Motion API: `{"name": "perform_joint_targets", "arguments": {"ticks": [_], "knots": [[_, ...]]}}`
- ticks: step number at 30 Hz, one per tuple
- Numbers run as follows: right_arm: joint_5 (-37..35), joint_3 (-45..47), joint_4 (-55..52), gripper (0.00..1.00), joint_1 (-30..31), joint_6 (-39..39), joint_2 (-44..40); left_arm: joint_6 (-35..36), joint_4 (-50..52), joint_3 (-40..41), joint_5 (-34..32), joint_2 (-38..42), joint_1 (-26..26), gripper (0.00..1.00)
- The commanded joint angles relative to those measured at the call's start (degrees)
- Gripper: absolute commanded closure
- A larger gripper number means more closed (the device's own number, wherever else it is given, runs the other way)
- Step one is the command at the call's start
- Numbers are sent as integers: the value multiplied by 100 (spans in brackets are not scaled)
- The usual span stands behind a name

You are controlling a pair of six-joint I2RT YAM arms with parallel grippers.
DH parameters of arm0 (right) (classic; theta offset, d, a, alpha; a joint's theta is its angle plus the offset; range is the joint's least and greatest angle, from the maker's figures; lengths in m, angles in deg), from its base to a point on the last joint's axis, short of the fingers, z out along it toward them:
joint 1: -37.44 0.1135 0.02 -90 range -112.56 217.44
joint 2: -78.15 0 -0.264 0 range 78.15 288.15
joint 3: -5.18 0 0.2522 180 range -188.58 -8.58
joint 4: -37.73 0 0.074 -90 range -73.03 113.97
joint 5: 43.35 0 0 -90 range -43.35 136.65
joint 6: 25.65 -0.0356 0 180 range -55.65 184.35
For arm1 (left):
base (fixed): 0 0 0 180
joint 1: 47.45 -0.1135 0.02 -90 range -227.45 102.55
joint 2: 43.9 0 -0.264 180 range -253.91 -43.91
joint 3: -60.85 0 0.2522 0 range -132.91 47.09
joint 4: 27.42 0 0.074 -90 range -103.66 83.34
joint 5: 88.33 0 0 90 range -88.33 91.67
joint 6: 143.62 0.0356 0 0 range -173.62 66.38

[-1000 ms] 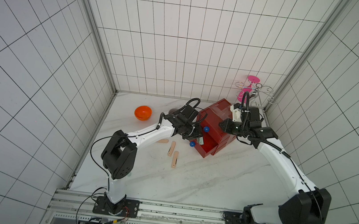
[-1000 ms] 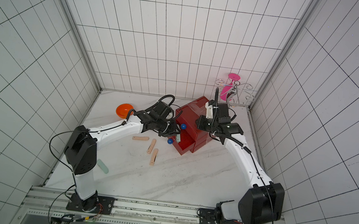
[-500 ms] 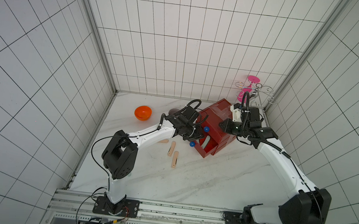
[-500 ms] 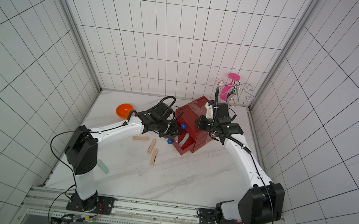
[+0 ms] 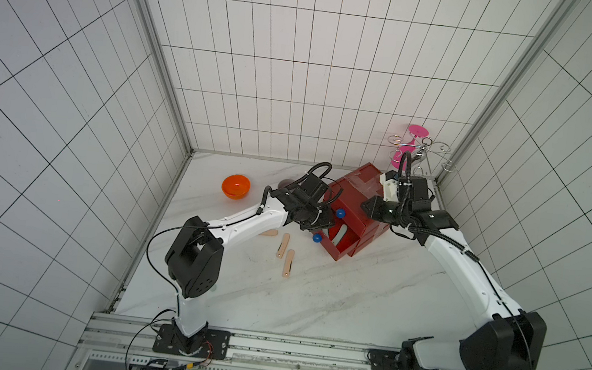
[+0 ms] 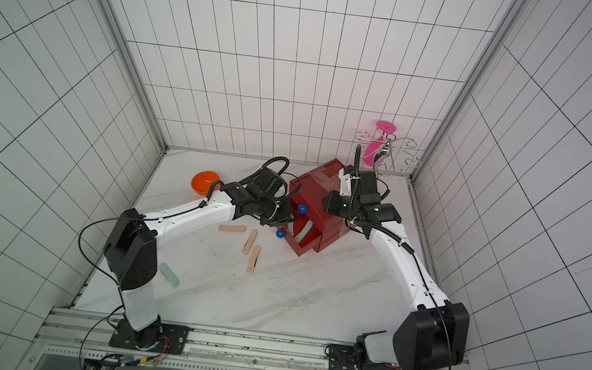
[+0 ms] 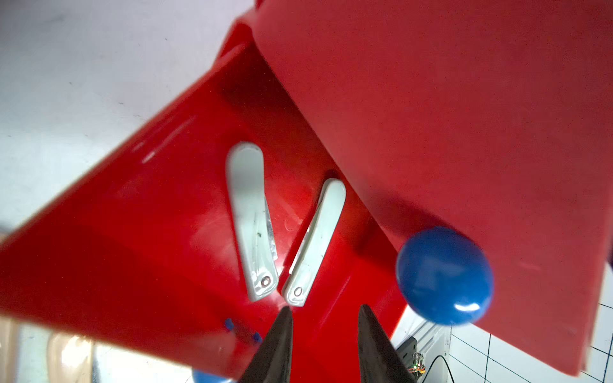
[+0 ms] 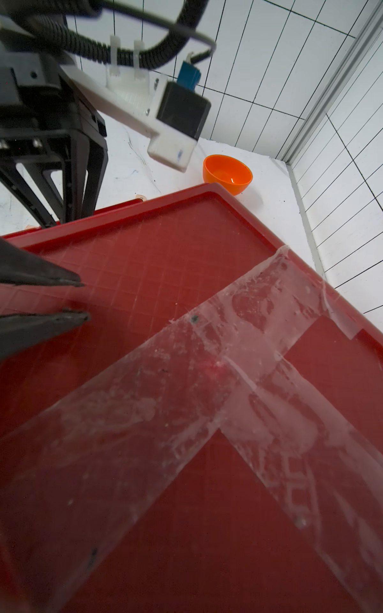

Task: Place the fruit knives into the drawer by color
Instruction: Place the fruit knife in the drawer, then pick up the fruit knife from the center of the board.

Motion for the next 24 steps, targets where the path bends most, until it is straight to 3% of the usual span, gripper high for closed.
{"name": "perform_joint_targets", "arguments": {"ticks": [1,9,13,19,24], "knots": [[44,684,-2138,82,129,-55,484,286,462,-237,-492,550,34,64],[31,688,-2139,82,129,-63,477,532,1589,133,-1279,1247,-171,63],[21,688,-2133,82,126,-50,457,479,2210,804,-1758,1697,-712,63],[22,680,-2151,82,129,-20,466,523,2221,2457,-1820,2760,-1956,63],[8,678,-2169,82,129,16,475,470,2291,3389,-2008,3190,-2407,61]]}}
